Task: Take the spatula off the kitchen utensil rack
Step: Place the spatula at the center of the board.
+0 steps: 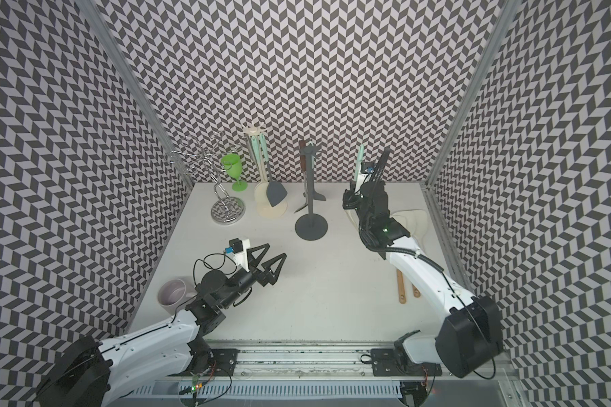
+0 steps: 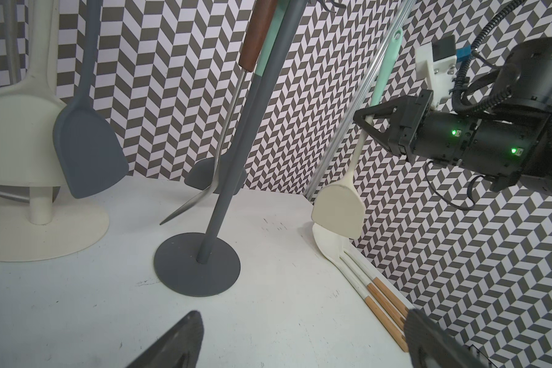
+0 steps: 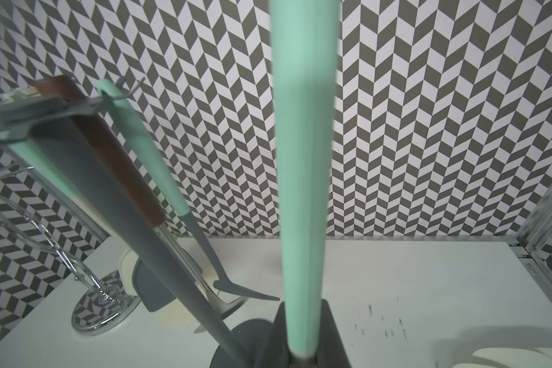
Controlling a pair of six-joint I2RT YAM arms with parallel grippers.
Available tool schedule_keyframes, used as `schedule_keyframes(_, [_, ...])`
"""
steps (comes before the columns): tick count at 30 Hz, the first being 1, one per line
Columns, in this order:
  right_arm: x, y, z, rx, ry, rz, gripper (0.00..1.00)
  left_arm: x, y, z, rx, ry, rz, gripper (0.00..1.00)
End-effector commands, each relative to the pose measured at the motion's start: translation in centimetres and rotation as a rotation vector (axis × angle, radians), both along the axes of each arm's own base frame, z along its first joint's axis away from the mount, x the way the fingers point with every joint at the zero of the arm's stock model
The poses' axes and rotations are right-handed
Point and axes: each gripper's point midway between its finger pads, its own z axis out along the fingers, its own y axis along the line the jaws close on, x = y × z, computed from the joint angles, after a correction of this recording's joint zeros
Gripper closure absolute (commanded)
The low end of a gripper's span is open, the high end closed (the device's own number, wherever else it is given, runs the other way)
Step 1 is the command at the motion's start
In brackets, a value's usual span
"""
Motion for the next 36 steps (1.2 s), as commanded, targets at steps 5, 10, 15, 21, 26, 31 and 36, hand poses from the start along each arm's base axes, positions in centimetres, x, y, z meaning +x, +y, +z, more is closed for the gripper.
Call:
schedule_keyframes(5, [-4.4, 4.4, -0.1, -0.191, -0.133, 0.182, 1.0, -0.7, 0.9, 1.9, -0.015, -0.057, 0.019, 0.0])
schedule_keyframes(10, [-6.9, 7.4, -2.7, -0.304, -0.153, 0.291, 1.0, -1.0, 1.6, 2.8, -0.031, -0.083, 0.038, 0.0])
schedule_keyframes(15, [-9.3, 10.6, -5.7, -0.458, -0.179, 0.39, 1.0, -1.3, 2.1, 3.1, -0.055, -0.093, 0.047, 0.0])
schedule_keyframes(21, [-10.1, 12.5, -8.2, -0.574, -0.147, 0.417, 1.0, -1.5, 2.0, 3.3, -0.08, -0.081, 0.025, 0.0])
schedule_keyframes(26, [-10.6, 13.7, -10.0, -0.671, -0.142, 0.432, 1.0, -2.3, 1.9, 4.7, -0.109, -0.111, -0.017, 0.0])
schedule_keyframes(31, [-12.0, 15.0, -11.4, -0.739, -0.182, 0.473, 1.0, -2.7, 2.5, 5.2, -0.129, -0.122, -0.007, 0.0])
schedule_keyframes(36, [-13.8, 16.2, -11.8, -0.784, -0.234, 0.529, 1.0, -2.3, 2.3, 4.7, -0.124, -0.106, -0.013, 0.0])
